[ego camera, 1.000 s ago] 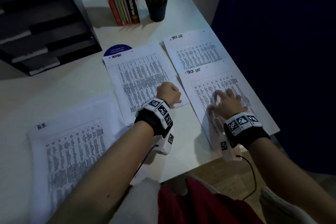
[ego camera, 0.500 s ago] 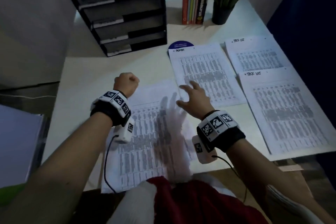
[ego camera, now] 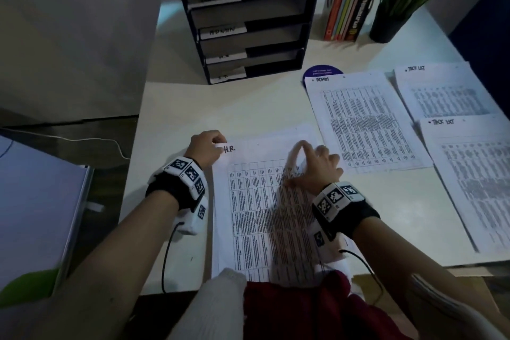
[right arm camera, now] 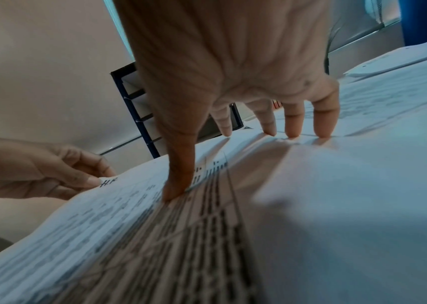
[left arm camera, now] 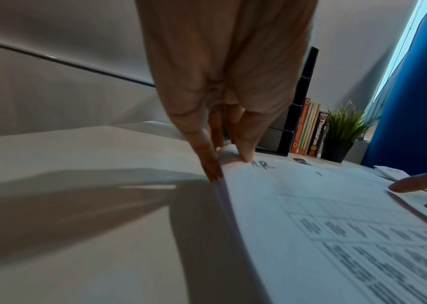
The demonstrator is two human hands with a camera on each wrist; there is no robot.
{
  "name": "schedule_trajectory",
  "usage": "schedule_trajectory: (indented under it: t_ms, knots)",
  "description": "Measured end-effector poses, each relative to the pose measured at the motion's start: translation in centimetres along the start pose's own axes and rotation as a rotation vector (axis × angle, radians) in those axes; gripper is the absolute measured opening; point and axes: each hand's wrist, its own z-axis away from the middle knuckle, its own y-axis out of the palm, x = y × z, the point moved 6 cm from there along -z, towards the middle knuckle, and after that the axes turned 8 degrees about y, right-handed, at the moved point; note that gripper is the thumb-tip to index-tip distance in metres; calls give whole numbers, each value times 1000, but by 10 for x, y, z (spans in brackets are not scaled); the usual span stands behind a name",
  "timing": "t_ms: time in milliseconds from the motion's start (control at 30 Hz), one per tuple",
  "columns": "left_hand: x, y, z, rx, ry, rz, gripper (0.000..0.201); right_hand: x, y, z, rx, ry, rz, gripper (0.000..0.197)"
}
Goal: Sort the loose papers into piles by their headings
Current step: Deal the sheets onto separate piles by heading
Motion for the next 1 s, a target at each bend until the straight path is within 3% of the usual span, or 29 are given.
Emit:
schedule_trajectory:
  t_ms: [167, 233, 400, 500, 600, 667, 900, 1000]
  knots:
    - [6, -10, 0, -60, 74, 27, 28, 7, 4, 4, -50, 28, -32, 80]
    - [5, -9, 2, -54, 139, -30, 30, 13, 6, 3, -58, 11, 68, 90]
    - [-5, -6, 9, -61, 275, -233, 29, 50, 3, -4, -12, -210, 350, 117]
    - [-7, 0, 11, -32, 252, -239, 33, 68, 6, -7, 31, -321, 453, 125]
    - [-4, 8, 9, 35, 224, -279, 53, 76, 9, -13, 90, -364, 491, 122]
    - [-3, 12, 6, 66, 223, -321, 55, 78, 9, -16, 132, -371, 506, 118]
    - [-11, 3, 9, -83, 339, -287, 35, 78, 7, -16, 102, -397, 515, 113]
    - [-15, -1, 15, -100, 415, -126, 10, 74, 4, -8, 43, -404, 493, 112]
